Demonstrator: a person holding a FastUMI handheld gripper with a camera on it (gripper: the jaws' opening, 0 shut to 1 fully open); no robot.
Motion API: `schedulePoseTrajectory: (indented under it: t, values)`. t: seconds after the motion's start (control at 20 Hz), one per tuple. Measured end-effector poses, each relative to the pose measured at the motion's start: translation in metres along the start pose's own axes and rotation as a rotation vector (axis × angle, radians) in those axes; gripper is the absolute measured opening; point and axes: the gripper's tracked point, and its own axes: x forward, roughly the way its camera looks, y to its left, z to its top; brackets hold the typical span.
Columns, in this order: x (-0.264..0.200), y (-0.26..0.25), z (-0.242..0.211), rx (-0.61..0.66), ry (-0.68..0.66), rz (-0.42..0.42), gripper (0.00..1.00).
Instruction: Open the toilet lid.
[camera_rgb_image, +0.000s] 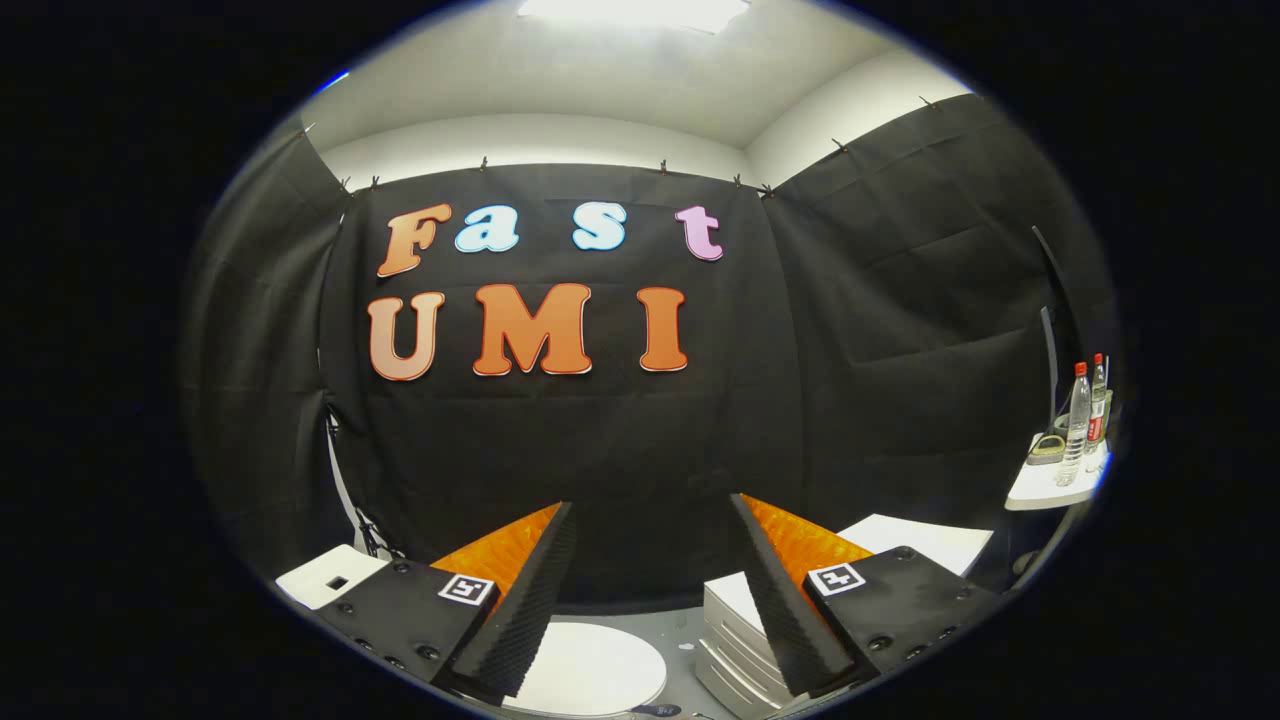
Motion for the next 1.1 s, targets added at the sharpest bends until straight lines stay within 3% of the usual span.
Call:
schedulePoseTrajectory:
  t: [0.3, 0.7, 1.1]
  values:
    - [0.01, -0.002, -0.052, 0.007, 0.023, 0.008, 0.98]
    - [0.018, -0.028, -0.186, 0.055, 0.178, -0.051, 0.98]
    - [0.011, -0.056, -0.283, 0.218, 0.288, -0.113, 0.99]
